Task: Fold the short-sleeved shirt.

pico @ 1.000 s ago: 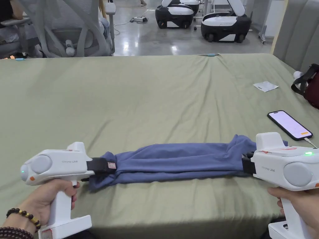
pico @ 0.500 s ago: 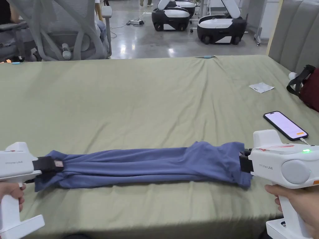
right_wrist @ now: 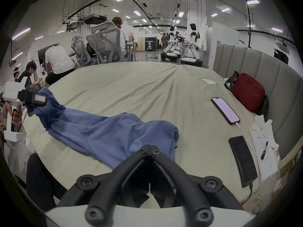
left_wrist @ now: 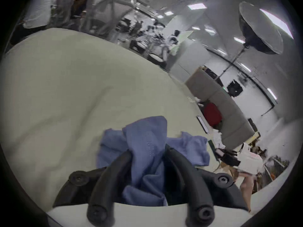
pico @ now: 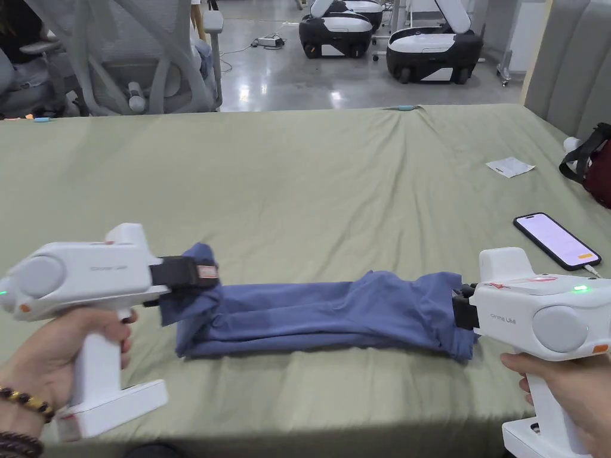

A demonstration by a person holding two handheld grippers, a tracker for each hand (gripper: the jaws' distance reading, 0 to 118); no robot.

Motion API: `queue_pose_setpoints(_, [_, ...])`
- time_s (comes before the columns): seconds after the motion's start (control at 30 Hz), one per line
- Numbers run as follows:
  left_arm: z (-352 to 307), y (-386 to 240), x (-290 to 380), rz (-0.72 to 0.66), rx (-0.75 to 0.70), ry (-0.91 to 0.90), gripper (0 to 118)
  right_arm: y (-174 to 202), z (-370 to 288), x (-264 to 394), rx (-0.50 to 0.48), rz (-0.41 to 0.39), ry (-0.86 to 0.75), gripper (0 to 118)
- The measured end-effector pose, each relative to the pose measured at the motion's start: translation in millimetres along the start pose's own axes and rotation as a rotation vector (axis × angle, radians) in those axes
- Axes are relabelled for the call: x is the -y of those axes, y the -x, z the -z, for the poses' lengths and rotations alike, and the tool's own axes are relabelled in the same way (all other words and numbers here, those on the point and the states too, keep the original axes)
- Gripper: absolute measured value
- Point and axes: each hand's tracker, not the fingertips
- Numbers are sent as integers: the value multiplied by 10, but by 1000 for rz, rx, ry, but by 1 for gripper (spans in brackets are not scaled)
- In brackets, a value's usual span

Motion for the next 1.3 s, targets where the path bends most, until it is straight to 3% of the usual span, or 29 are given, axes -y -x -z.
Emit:
queue_pose_setpoints(0.17, [843,-266,167,14,-47,156,20,-48,-101,36,-8,30,-16,0])
queue_pose_setpoints(0.3, [1246,-110,263,-20,-100,168,24,-161,-198,83,8,50,-22,0])
queue_pose_setpoints(0.37, [1230,-105,257,-34,-55,120,42,-219,-231,104,16,66,-21,0])
queue_pose_setpoints(0.5, [1003,-326,192,-21,6,96,118,-242,-242,128,30,76,-21,0])
queue_pose_setpoints(0.67, [370,-352,24,-18,46,-90,118,-172,-214,171,8,74,-15,0])
queue_pose_setpoints(0.7, [285,-310,11,-32,47,-97,114,-153,-206,179,3,71,-13,0])
queue_pose_setpoints(0.73, [203,-250,6,-31,46,-87,100,-131,-199,186,-1,68,-12,0])
queue_pose_setpoints(0.77, [147,-196,8,-25,41,-78,77,-114,-189,191,-6,66,-9,0])
queue_pose_setpoints(0.8, [119,-149,36,-18,21,-72,35,-97,-179,195,-9,64,-8,0])
queue_pose_setpoints(0.83, [156,-109,62,2,-32,-63,8,-78,-167,197,-12,63,-5,0])
queue_pose_setpoints(0.87, [181,-65,99,11,-69,-46,1,-67,-151,201,-16,60,-3,0])
queue_pose_setpoints(0.93, [257,39,173,-8,-92,3,1,-30,-134,203,-23,55,0,0])
queue_pose_setpoints(1.07, [537,67,322,-42,3,77,0,17,-127,199,-38,46,6,0])
queue_pose_setpoints(1.3, [1240,-343,466,3,44,188,0,-38,-156,202,-27,47,11,0])
